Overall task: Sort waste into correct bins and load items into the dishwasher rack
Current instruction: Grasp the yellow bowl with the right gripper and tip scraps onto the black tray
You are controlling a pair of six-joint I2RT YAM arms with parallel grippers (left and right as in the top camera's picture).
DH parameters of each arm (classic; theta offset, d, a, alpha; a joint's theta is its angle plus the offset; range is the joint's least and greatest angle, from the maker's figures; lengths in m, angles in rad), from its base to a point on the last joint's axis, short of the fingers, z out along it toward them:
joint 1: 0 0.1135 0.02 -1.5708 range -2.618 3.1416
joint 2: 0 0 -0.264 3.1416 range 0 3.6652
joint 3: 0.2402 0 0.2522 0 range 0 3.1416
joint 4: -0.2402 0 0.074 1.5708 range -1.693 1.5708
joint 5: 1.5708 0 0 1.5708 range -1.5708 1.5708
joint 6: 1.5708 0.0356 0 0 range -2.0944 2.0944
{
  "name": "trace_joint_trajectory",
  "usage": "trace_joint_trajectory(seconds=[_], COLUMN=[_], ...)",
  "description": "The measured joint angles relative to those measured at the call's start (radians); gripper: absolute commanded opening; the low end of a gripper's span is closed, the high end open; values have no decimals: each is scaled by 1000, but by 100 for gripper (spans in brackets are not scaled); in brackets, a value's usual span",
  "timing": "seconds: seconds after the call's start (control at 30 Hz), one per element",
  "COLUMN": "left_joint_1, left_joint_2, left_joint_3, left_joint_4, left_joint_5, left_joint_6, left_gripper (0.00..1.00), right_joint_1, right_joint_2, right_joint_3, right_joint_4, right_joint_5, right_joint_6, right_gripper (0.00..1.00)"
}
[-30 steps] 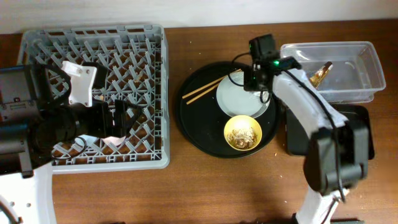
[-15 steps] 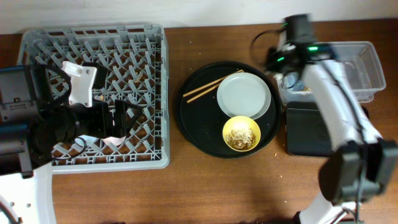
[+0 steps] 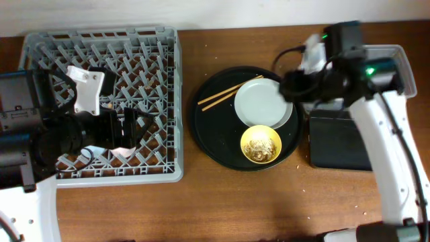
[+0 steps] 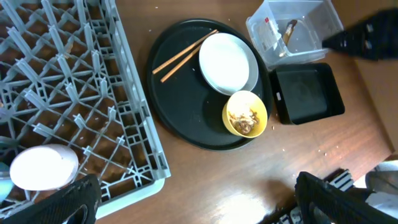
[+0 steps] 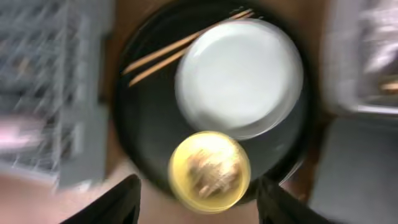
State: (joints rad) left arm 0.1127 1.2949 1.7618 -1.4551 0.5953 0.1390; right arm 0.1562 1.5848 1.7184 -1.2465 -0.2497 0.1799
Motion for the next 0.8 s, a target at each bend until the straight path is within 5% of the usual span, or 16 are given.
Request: trace_joint_trajectory(seconds=[0.07, 0.2, 0.43, 0.63, 0.8], left_joint_1=[0, 0, 0, 0, 0], left_joint_2=[0, 0, 0, 0, 0], left_joint_3=[0, 0, 0, 0, 0], left_joint_4=[0, 1, 1, 1, 1], left_joint_5=[0, 0, 0, 0, 0], left_joint_6=[0, 0, 0, 0, 0], left_gripper=[99, 99, 99, 99, 99], right_joint_1=[154, 365, 414, 419, 281], right_joint_2=[21, 85, 225, 214, -93], right_joint_3=[-51, -306, -548, -525, -499], right_joint_4=[-44, 131, 446, 400, 387], right_joint_5=[26, 129, 245, 229, 27], right_joint_6=[33, 122, 167, 161, 171], right_gripper=[56, 48, 6, 4, 4])
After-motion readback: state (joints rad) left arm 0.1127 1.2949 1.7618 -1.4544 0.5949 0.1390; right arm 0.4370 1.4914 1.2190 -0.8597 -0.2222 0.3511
